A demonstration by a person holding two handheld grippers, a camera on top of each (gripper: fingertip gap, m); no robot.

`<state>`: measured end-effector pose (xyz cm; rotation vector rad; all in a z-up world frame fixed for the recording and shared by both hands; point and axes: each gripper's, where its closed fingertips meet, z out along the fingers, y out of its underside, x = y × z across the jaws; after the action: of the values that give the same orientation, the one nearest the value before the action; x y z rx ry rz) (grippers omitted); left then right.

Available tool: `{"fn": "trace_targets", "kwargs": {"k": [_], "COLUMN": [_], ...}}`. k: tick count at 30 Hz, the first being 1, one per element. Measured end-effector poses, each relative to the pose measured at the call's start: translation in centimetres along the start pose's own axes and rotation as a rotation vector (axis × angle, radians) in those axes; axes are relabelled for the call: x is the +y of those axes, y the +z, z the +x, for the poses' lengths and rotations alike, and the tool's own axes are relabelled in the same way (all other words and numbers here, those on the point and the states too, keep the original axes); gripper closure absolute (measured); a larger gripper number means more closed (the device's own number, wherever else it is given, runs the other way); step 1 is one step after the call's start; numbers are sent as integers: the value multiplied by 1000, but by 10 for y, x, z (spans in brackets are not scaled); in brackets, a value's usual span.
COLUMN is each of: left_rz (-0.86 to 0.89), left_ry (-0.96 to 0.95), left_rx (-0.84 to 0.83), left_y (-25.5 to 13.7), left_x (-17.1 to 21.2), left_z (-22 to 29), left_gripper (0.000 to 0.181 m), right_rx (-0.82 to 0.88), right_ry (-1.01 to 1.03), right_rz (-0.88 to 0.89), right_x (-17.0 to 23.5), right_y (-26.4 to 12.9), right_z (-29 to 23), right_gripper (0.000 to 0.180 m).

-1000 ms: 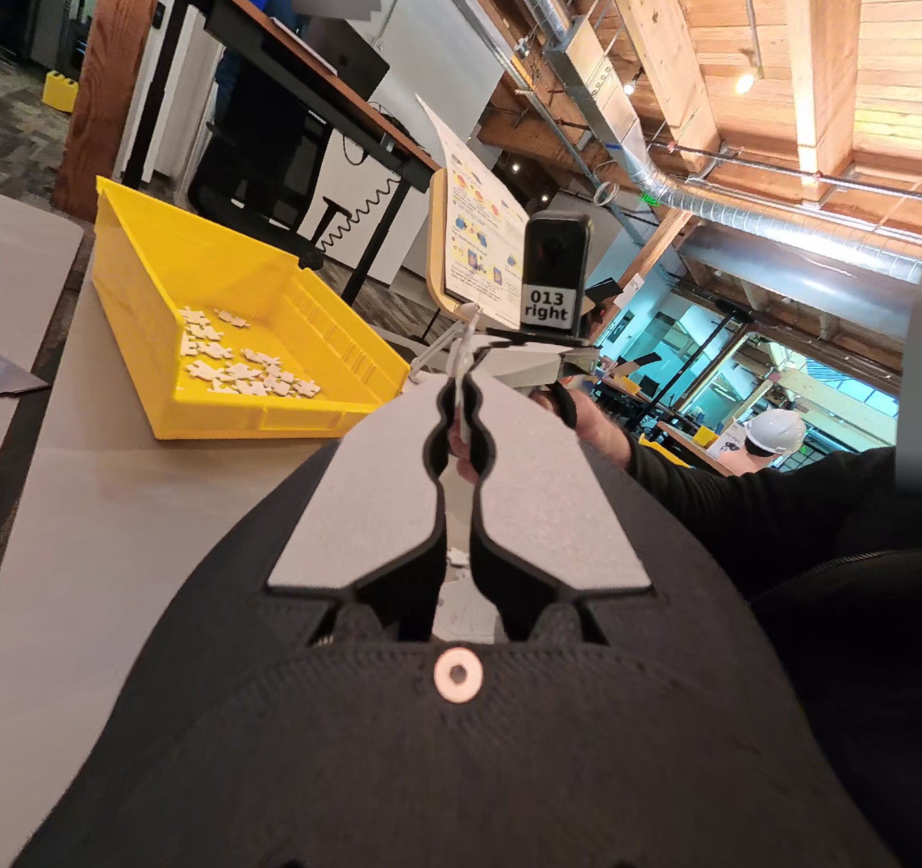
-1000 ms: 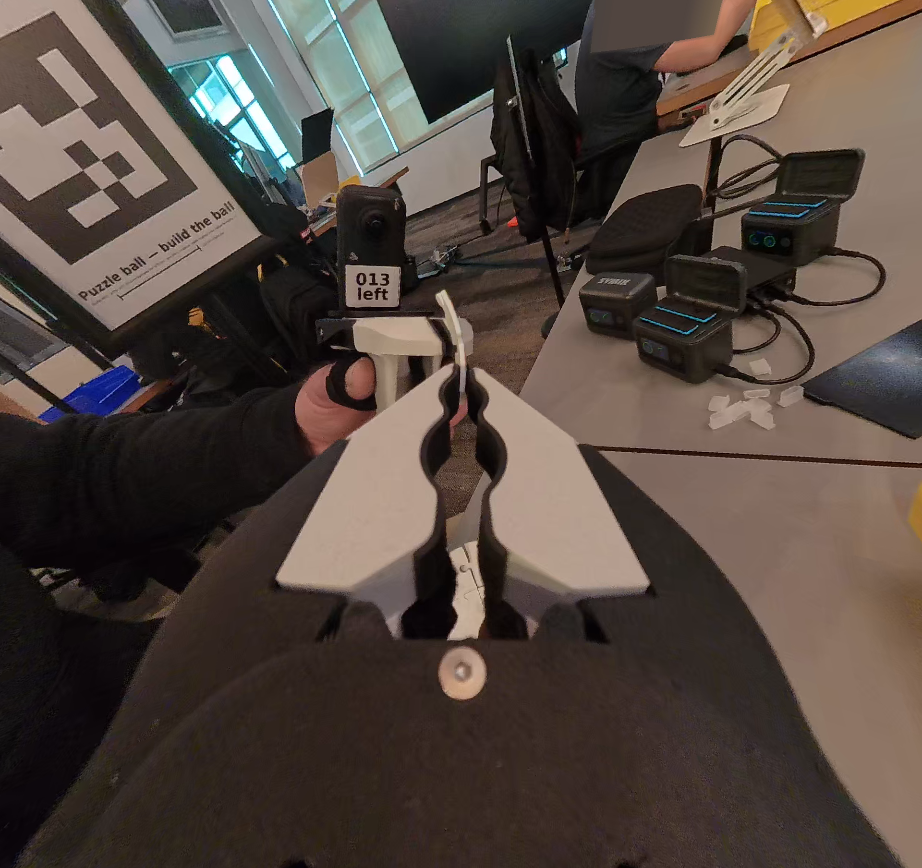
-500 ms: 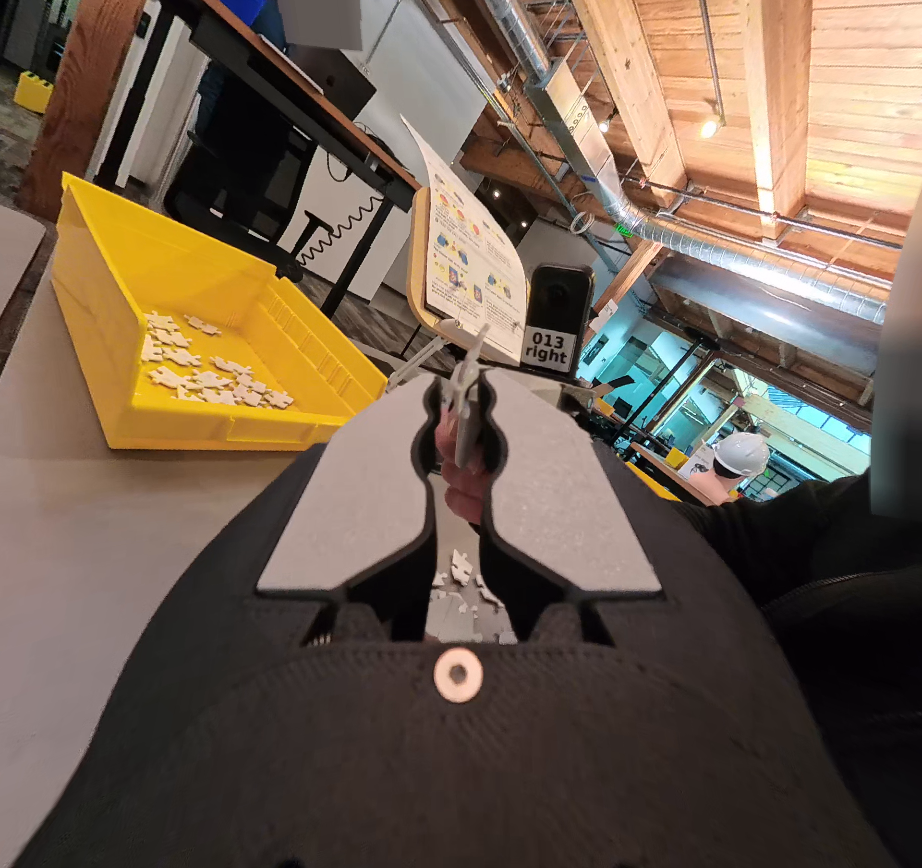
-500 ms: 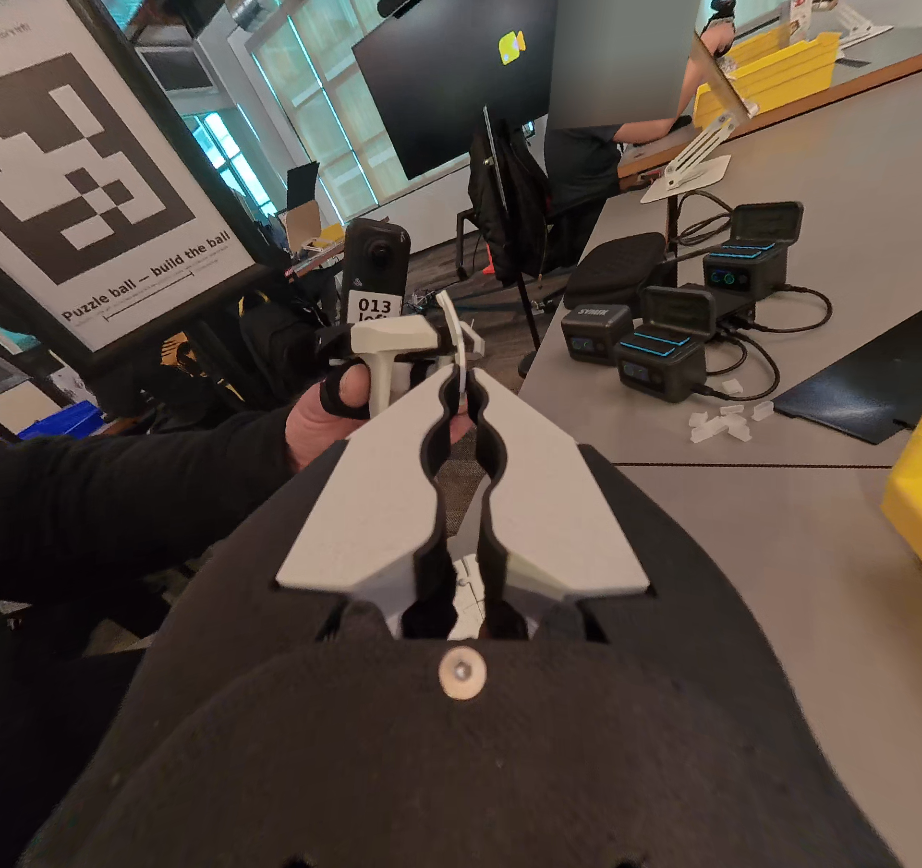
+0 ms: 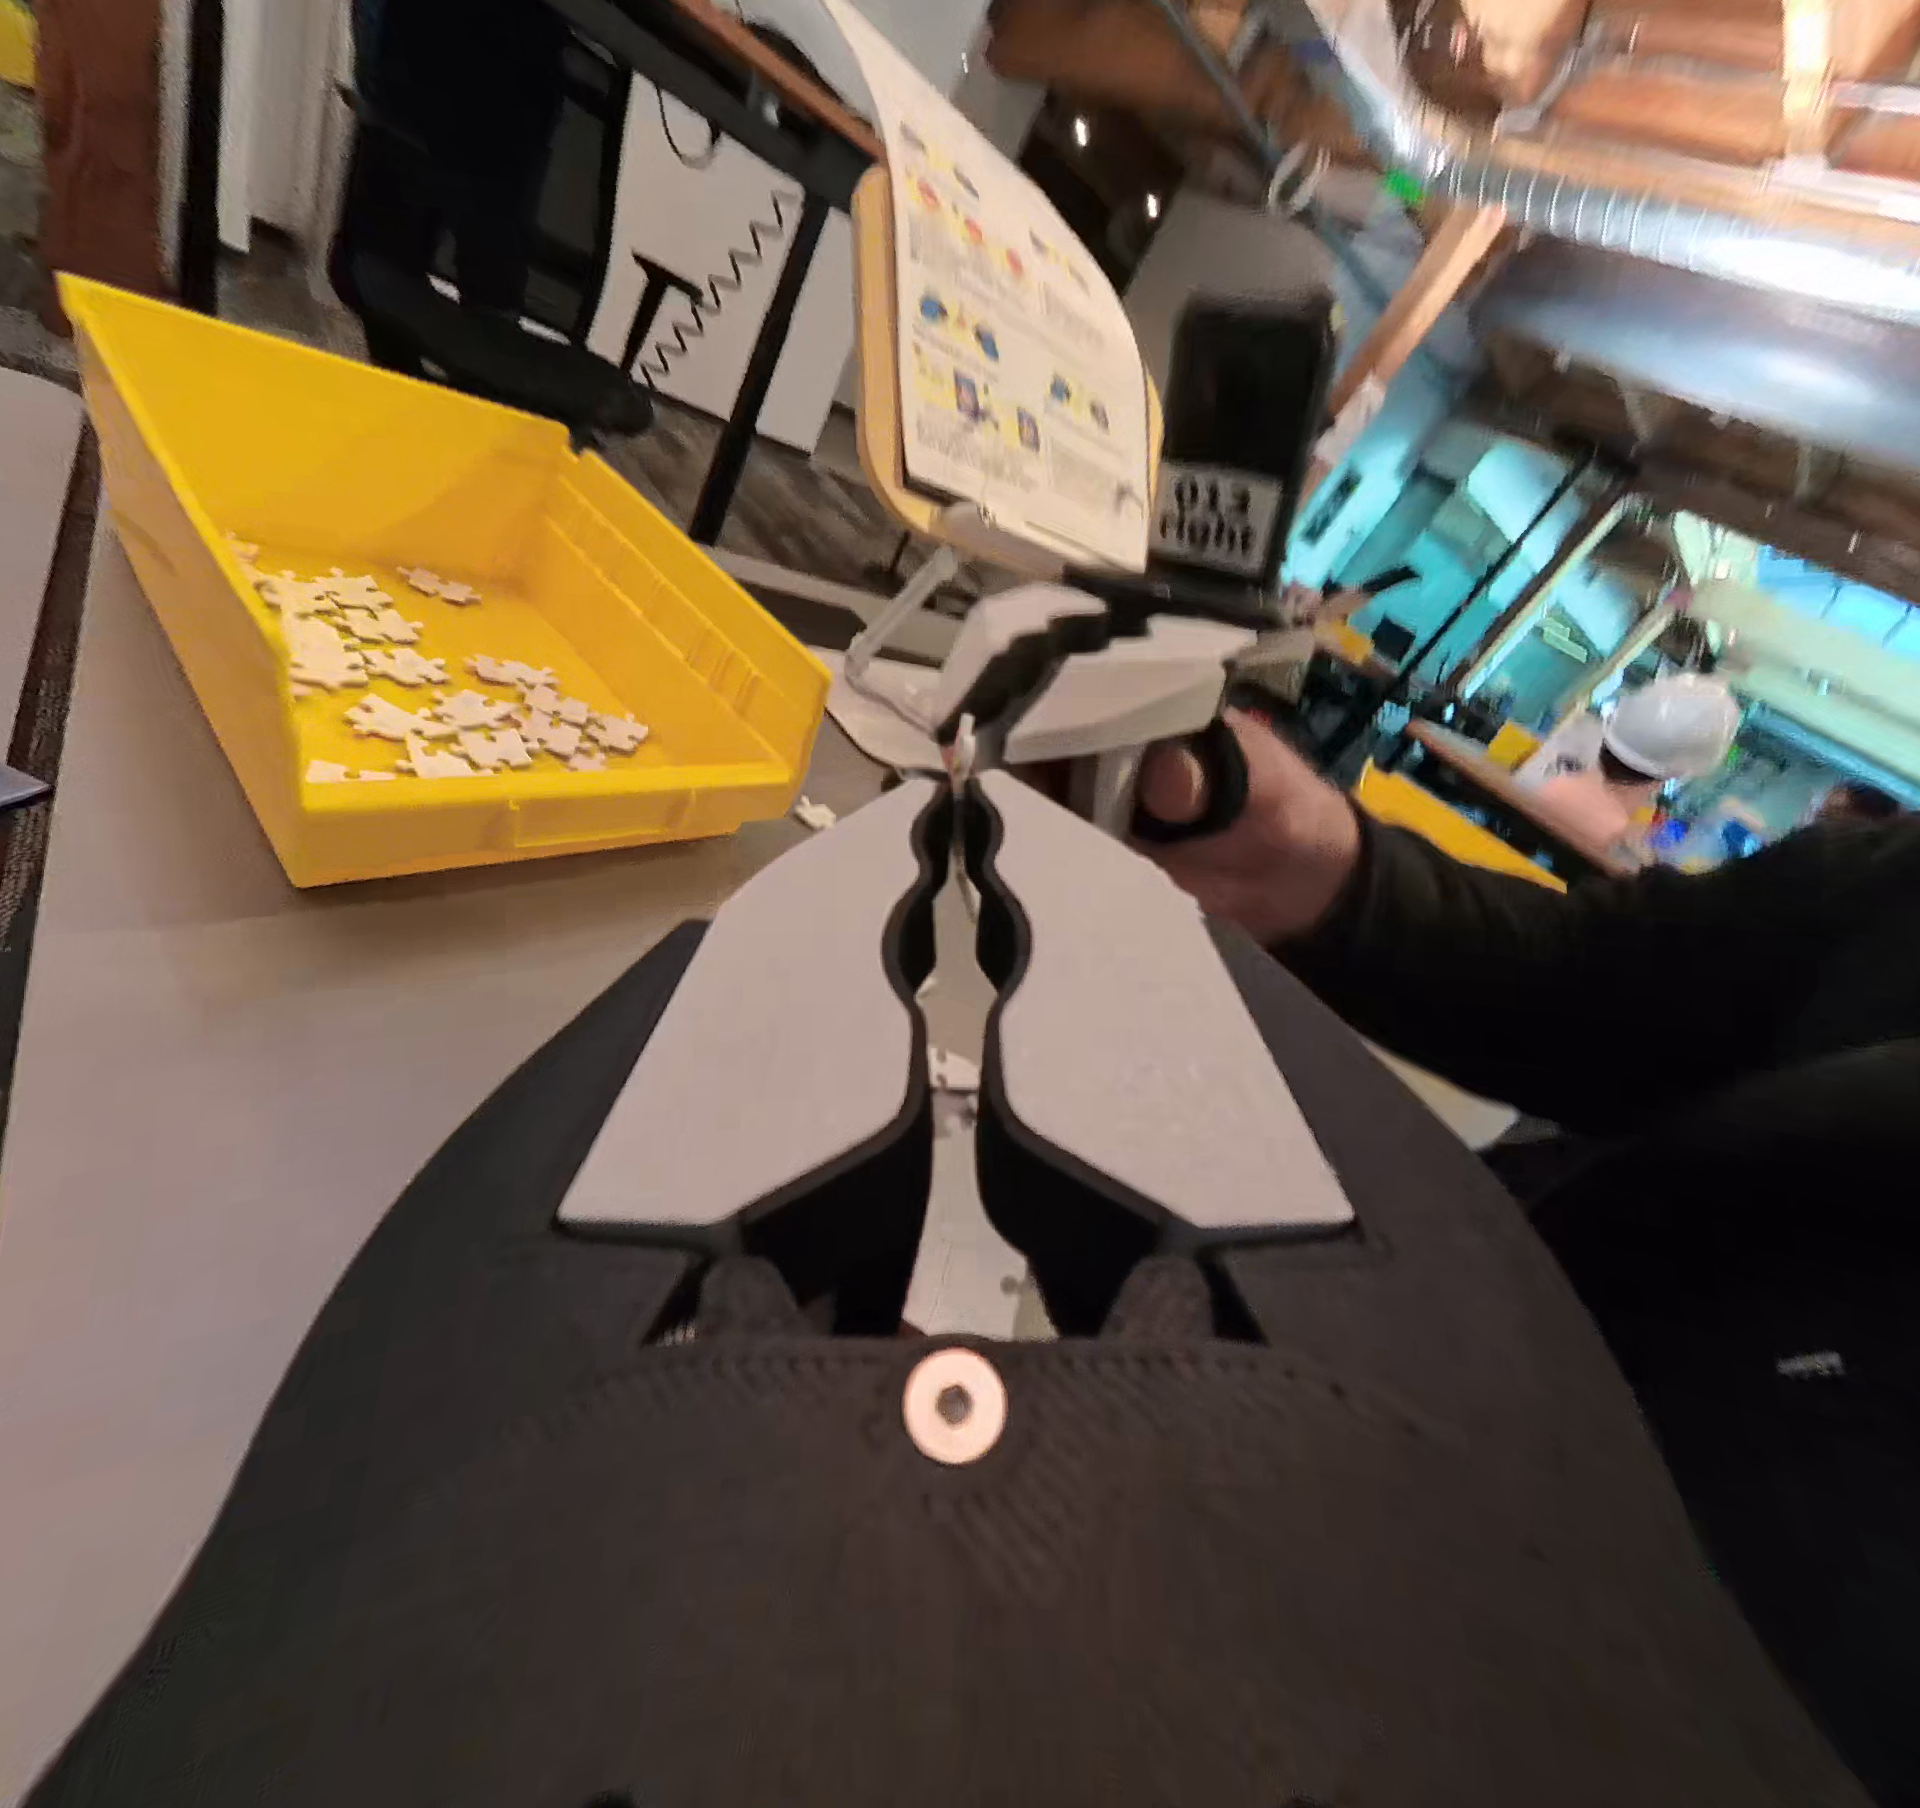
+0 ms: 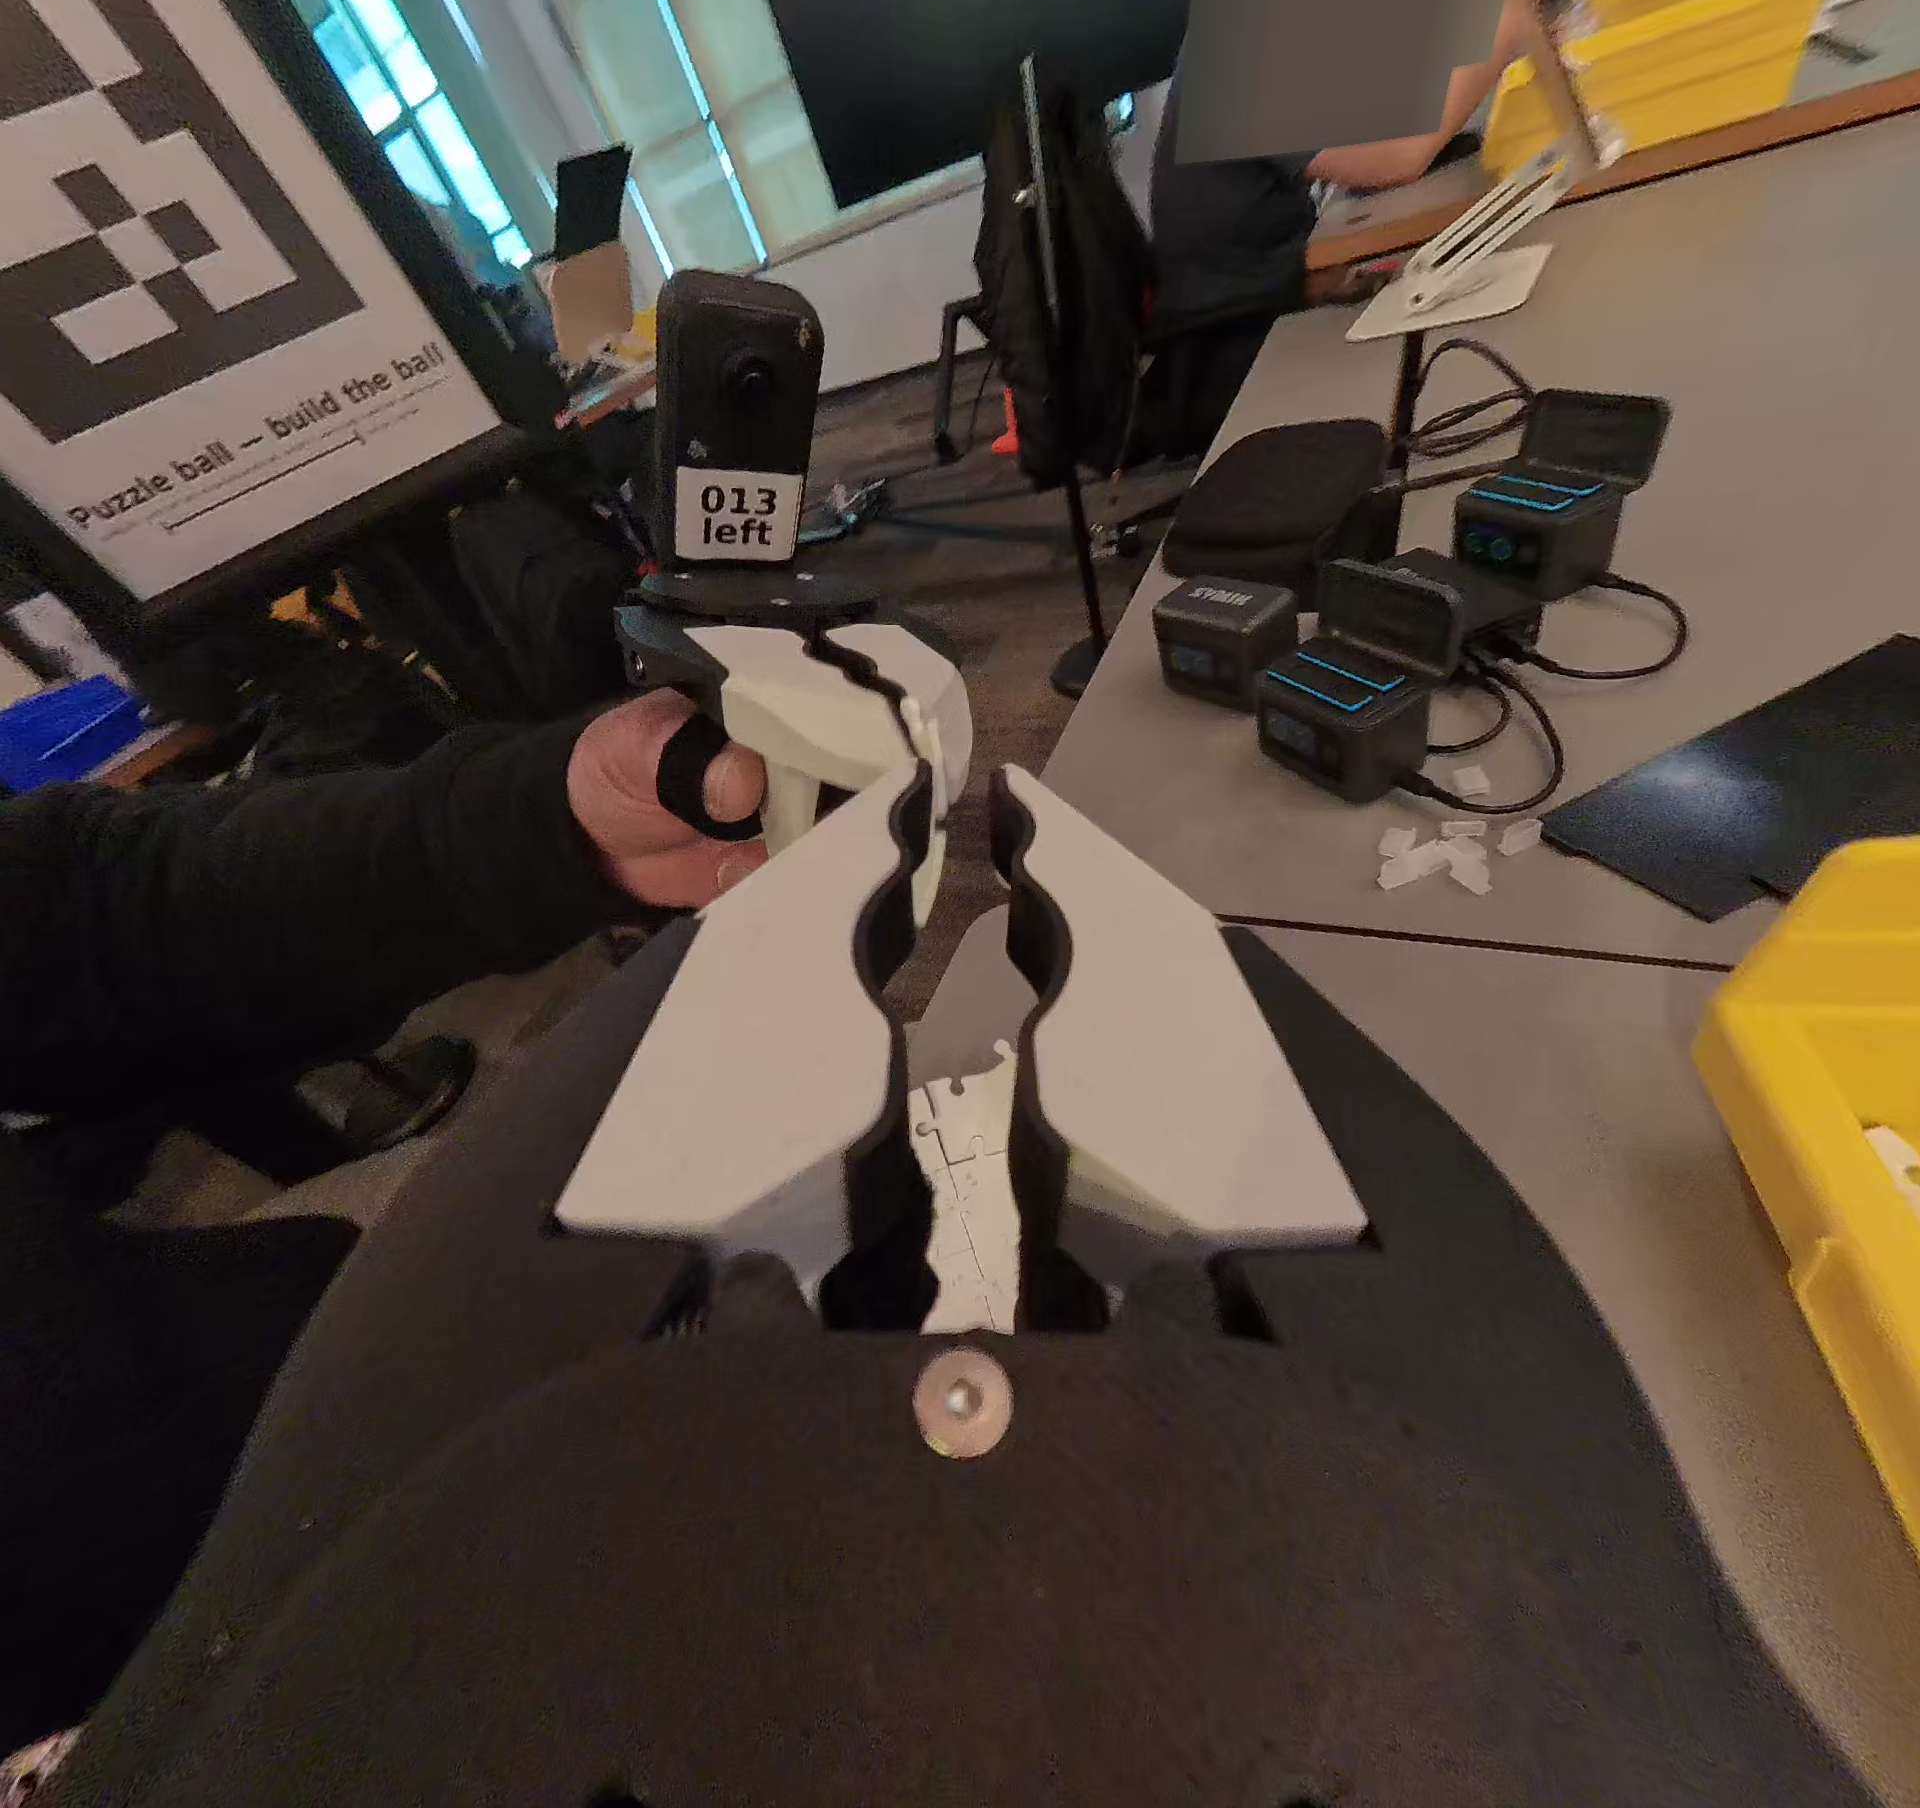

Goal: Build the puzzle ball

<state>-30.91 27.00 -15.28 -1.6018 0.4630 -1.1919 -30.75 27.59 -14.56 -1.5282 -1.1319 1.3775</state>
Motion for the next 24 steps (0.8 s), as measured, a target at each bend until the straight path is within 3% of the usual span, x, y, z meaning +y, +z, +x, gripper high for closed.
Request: {"fn": "trace_targets", "kwargs": {"k": [8,16,24], "left_rz": [-197,-271,-366], "left_ry": [136,123,99], "left_rx": [-27,-29,-61], "left_y": [3,-3,-9], "left_x": [16,28,50], "left_z": [4,-5,-22], "left_gripper": [179,171,179], "right_rx": [-140,-181,-205], "right_ry": [-7,66,56], "right_rz": [-246,-264,-381], "right_x": [11,21,48], "right_y": [10,11,17], "right_z": [-11,-3,7], "right_gripper": [178,180,180]}}
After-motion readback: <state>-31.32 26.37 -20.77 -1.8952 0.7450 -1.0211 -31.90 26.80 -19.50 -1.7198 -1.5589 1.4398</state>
